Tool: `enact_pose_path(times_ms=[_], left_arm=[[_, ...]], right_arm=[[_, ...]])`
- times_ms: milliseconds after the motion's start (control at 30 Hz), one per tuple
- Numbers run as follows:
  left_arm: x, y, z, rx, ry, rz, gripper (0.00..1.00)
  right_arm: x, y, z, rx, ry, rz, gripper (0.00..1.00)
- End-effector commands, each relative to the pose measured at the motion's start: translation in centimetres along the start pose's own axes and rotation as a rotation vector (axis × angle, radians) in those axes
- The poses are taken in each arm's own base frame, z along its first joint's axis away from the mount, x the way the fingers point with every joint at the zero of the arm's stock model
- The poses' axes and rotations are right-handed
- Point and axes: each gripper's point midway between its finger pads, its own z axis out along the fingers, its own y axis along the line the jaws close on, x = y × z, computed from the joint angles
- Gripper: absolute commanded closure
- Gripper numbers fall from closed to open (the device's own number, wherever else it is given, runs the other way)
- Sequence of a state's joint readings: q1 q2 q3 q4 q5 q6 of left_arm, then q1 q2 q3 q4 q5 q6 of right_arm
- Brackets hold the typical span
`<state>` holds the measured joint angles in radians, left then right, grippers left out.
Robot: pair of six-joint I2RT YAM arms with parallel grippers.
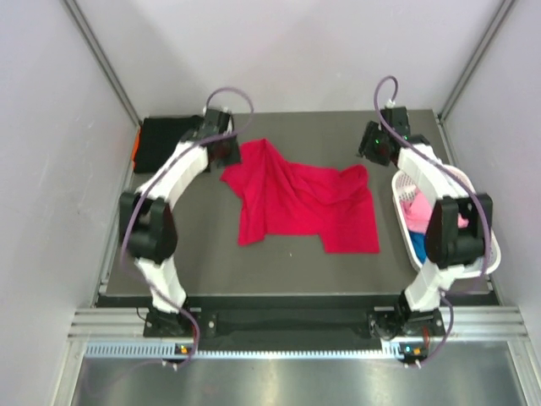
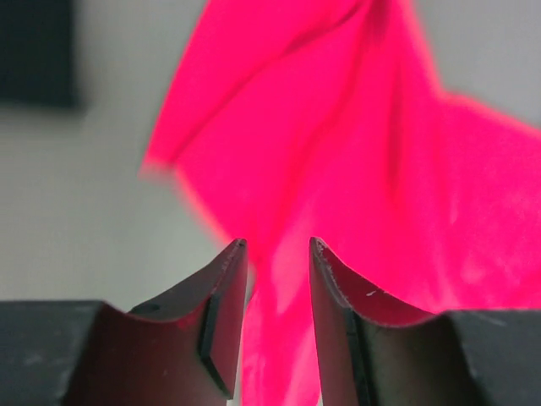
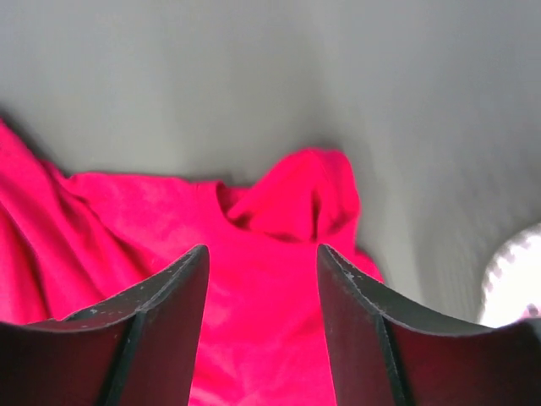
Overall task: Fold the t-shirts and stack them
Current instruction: Flatten the tshirt out
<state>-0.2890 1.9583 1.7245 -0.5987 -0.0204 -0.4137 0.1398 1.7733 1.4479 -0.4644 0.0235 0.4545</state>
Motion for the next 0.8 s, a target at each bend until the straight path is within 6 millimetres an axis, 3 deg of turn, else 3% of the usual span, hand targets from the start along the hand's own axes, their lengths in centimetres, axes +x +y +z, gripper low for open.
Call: enact_pose_path(times_ms=[0, 33, 100, 133, 200, 233, 300, 333, 400, 433, 600, 767], left_arm=[[2.1, 3.7, -5.9, -0.076, -0.054, -0.113, 0.60], [5.2, 5.3, -5.4, -0.092, 0.005, -0.158, 0.60], [6.9, 4.7, -7.2, -0.016, 0.030, -0.268, 0.60], [9.0, 6.0, -7.1, -0.048, 0.067, -0.323, 0.60], [10.0, 5.2, -8.6, -0.002, 0.064, -0.442, 0.60], [12.2, 5.5, -8.4, 0.003, 0.104, -0.486, 0.60], [12.1, 3.9, -9.4, 0.091, 0.071, -0.632, 0.60], [14.3, 4.0, -9.1, 0.103, 0.104, -0.680, 0.60], [13.5, 3.2, -9.7, 0.170, 0.036, -0.794, 0.59], [15.3, 3.5, -9.3, 0.171, 0.060, -0.820, 0.59], [17.4, 4.2, -8.7, 0.154, 0.071, -0.840, 0.57], [20.8, 4.1, -7.4, 0.144, 0.147, -0.889, 0.56]], right_arm=[[-1.2, -0.3, -5.2, 0.020, -0.057, 0.067, 0.46], [0.0, -0.8, -5.5, 0.028, -0.036, 0.079, 0.46], [1.0, -0.4, -7.1, -0.008, -0.036, 0.086, 0.46], [2.7, -0.8, -7.1, -0.002, -0.003, 0.093, 0.46], [3.7, -0.3, -8.5, -0.039, -0.005, 0.100, 0.47], [5.1, -0.8, -8.4, -0.033, 0.015, 0.119, 0.47], [6.0, 0.0, -9.7, -0.096, 0.022, 0.146, 0.47], [6.9, -0.1, -9.7, -0.106, 0.039, 0.146, 0.47], [7.7, 0.5, -10.6, -0.159, 0.065, 0.124, 0.47], [8.1, 0.5, -10.8, -0.167, 0.075, 0.117, 0.47], [9.2, -0.3, -11.2, -0.151, 0.083, 0.082, 0.47], [10.3, -0.5, -11.1, -0.160, 0.101, 0.102, 0.47]])
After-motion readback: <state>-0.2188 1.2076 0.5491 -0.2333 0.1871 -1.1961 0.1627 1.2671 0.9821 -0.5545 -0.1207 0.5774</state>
